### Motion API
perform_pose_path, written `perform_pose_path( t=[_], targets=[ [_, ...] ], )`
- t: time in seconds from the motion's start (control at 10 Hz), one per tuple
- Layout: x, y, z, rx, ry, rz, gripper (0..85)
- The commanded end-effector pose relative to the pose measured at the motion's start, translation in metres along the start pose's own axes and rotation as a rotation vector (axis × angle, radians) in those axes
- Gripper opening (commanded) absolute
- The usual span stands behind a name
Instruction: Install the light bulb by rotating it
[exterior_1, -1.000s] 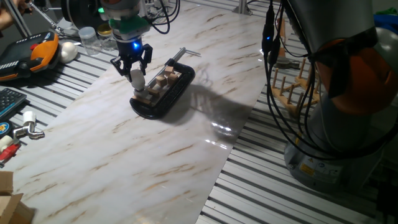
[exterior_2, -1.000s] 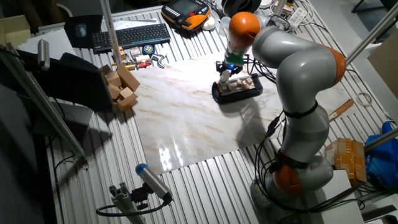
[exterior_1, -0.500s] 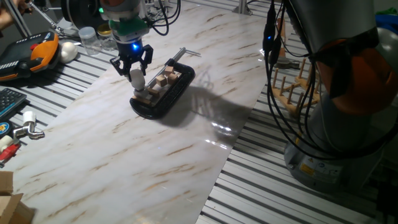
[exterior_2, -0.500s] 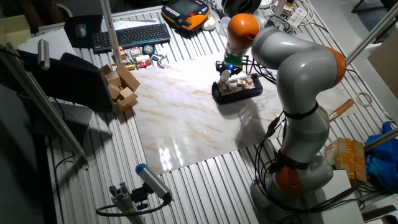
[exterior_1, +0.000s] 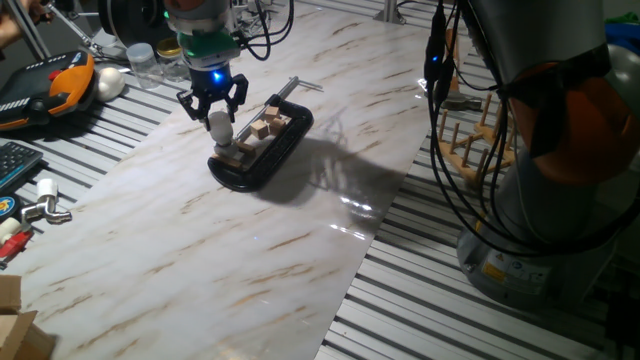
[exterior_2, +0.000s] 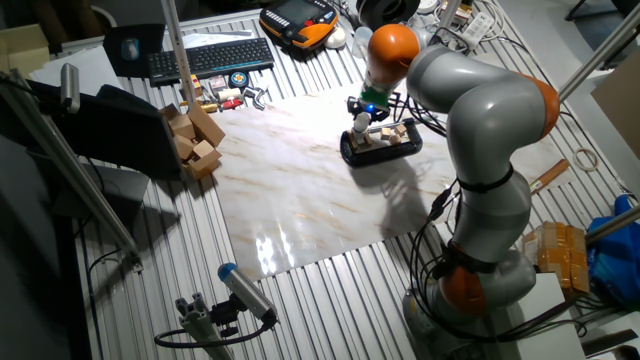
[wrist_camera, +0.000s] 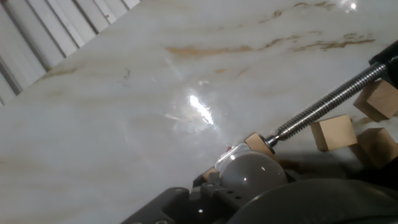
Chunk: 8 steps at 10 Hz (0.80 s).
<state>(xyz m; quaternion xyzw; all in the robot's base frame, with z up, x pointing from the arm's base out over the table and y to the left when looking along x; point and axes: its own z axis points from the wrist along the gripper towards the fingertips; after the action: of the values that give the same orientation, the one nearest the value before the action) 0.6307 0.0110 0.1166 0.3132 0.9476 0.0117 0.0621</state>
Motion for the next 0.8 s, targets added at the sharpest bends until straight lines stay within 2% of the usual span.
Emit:
perform_pose_path(
  t=[0.0, 0.4, 0.7],
  targets=[
    [0.0004, -0.0001, 0.0006, 0.001, -0.004, 0.025, 0.0],
    [0.0004, -0.0002, 0.0011, -0.004, -0.021, 0.107, 0.0],
    [0.0001, -0.0003, 0.0011, -0.011, -0.024, 0.175, 0.0]
  ],
)
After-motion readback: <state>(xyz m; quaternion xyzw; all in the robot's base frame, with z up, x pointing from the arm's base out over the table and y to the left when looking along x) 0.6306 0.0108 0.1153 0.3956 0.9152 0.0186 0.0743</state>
